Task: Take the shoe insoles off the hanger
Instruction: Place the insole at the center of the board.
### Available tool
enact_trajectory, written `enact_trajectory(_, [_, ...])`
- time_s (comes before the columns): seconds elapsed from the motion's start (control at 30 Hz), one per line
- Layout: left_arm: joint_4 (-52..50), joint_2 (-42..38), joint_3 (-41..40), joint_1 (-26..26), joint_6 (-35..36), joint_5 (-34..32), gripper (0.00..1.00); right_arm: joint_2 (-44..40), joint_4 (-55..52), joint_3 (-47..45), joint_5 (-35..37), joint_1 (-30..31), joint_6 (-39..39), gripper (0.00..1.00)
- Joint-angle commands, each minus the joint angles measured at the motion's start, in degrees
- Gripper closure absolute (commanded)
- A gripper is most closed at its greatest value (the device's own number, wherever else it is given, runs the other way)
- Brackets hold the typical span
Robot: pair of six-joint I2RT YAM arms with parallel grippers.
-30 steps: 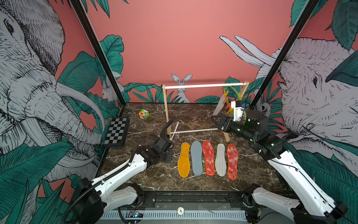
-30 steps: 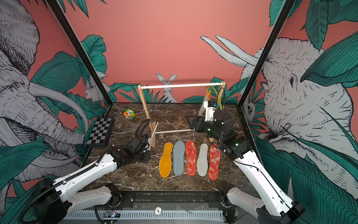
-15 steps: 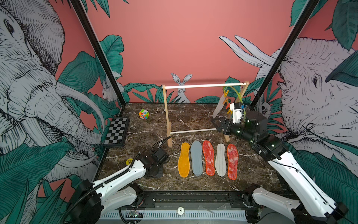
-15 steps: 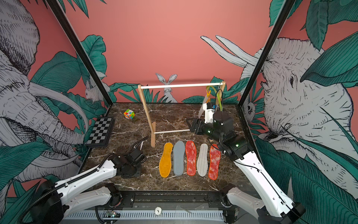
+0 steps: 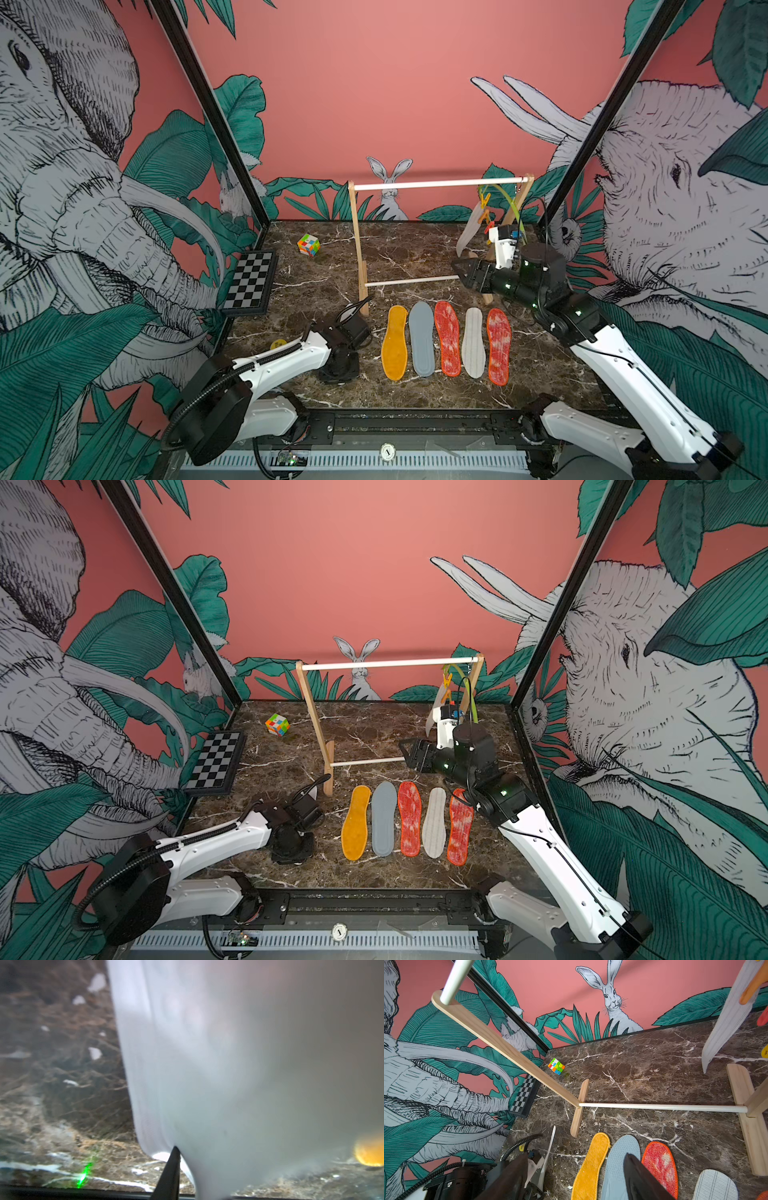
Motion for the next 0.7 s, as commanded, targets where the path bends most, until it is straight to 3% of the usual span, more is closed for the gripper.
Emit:
enact_trajectory(0.0, [0.49, 0.59, 0.26, -0.18, -1.04, 2.98, 0.69, -1.04, 1.84, -0.24, 1.13, 0.17, -0.15, 0.28])
enact_trajectory(0.37, [-0.22, -4.89, 1.63, -0.15, -0.02, 4.42, 0.49, -0.07, 3.19, 2.3, -2.13, 0.13, 0.35, 0.26])
enact_trajectory(0.53, [-4.33, -8.25, 7.78, -0.18, 3.48, 2.6, 0.43, 0.58, 1.43, 7.6, -5.8, 0.16, -1.62, 0.22])
enact_trajectory(0.67, [-4.93, -9.88, 14.69, -0.16, 8.44, -0.3, 0.37, 0.4, -3.35, 16.2, -4.78, -0.04, -5.93, 0.19])
